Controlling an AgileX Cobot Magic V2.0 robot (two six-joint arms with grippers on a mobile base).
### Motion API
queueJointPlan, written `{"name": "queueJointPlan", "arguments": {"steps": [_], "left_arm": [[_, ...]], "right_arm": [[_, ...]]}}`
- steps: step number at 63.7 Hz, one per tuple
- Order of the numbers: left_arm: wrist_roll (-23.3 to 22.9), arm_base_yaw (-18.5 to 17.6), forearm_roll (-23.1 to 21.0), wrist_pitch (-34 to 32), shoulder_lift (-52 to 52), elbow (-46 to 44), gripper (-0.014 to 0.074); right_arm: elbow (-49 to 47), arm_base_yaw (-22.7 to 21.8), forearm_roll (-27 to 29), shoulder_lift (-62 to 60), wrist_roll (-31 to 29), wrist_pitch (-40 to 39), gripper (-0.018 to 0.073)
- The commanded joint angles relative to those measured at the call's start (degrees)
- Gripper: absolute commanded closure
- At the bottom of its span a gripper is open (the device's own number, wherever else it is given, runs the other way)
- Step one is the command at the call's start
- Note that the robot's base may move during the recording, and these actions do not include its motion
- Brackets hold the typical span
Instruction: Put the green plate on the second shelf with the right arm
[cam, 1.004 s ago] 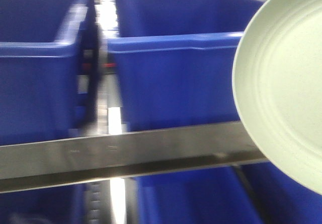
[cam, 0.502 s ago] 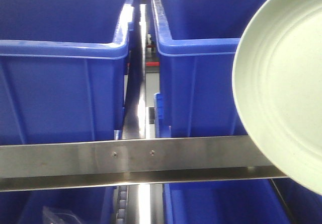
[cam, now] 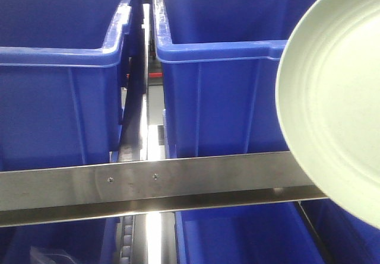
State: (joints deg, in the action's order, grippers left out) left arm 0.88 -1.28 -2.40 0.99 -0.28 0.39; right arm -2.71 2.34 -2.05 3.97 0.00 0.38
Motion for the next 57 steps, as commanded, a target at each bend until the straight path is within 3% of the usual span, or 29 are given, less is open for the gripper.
{"name": "queueJointPlan", "arguments": {"steps": [1,13,26,41,57], "left_arm": [[-0.1,-0.4,-0.3,-4.7,-1.0,2.4,0.0466],[-0.1,-0.4,-0.3,-4.7,-1.0,2.4,0.0466],[-0.1,-0.4,-0.3,-4.7,-1.0,2.4,0.0466],[-0.1,-0.4,-0.3,-4.7,-1.0,2.4,0.0466],[-0.1,-0.4,-0.3,-4.7,-1.0,2.4,0.0466]], "right_arm": [[-2.0,-0.4,-0.1,0.4,0.4,-6.8,0.0502],[-2.0,-0.4,-0.1,0.4,0.4,-8.2,0.0502],[-4.3,-0.4,0.2,0.7,2.7,-26.9,0.0502],[-15.6,-0.3,0.5,6.5,3.1,-18.6,0.0502],[-25.9,-0.3,0.5,28.4,3.1,-19.7,0.0502]]}}
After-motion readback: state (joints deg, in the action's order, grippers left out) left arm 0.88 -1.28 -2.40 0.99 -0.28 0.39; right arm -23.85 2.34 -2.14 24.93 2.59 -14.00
